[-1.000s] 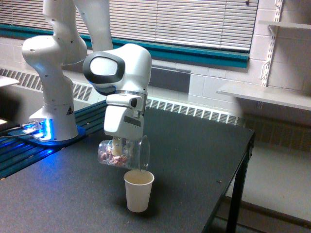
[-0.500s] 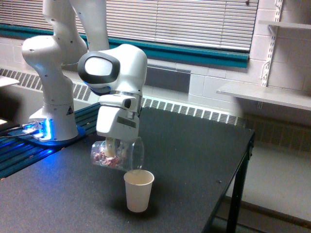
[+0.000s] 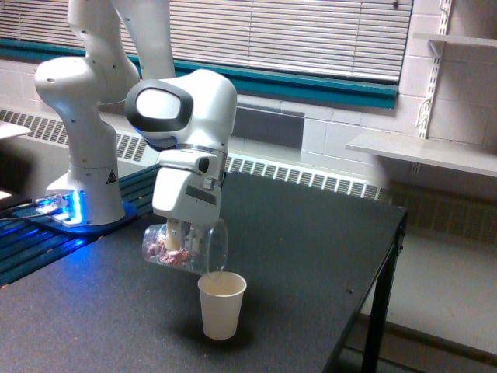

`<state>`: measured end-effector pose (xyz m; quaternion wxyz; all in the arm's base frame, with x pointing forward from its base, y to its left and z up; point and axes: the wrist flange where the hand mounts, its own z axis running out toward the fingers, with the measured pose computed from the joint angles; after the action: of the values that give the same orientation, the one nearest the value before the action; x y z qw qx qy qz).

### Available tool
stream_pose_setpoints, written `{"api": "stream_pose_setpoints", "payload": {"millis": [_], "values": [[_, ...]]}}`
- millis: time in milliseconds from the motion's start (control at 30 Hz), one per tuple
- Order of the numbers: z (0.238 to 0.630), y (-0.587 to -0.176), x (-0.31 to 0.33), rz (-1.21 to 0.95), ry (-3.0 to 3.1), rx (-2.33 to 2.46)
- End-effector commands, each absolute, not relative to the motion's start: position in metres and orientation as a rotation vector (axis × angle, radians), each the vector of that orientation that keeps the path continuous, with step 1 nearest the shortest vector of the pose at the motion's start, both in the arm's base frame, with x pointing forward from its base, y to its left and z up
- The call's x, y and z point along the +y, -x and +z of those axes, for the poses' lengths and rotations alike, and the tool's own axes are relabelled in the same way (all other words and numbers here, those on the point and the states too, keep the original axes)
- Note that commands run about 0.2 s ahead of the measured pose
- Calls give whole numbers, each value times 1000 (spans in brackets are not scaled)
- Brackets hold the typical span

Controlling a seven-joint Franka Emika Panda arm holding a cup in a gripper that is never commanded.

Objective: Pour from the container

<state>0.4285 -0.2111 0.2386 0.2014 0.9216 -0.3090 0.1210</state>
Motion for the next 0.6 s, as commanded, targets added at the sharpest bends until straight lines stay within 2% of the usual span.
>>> {"api": "stream_pose_setpoints", "payload": {"millis": [33,600], "values": [[244,-434,-209,342,-2569,-819],[243,-426,-218,314,-2547,-804]]}}
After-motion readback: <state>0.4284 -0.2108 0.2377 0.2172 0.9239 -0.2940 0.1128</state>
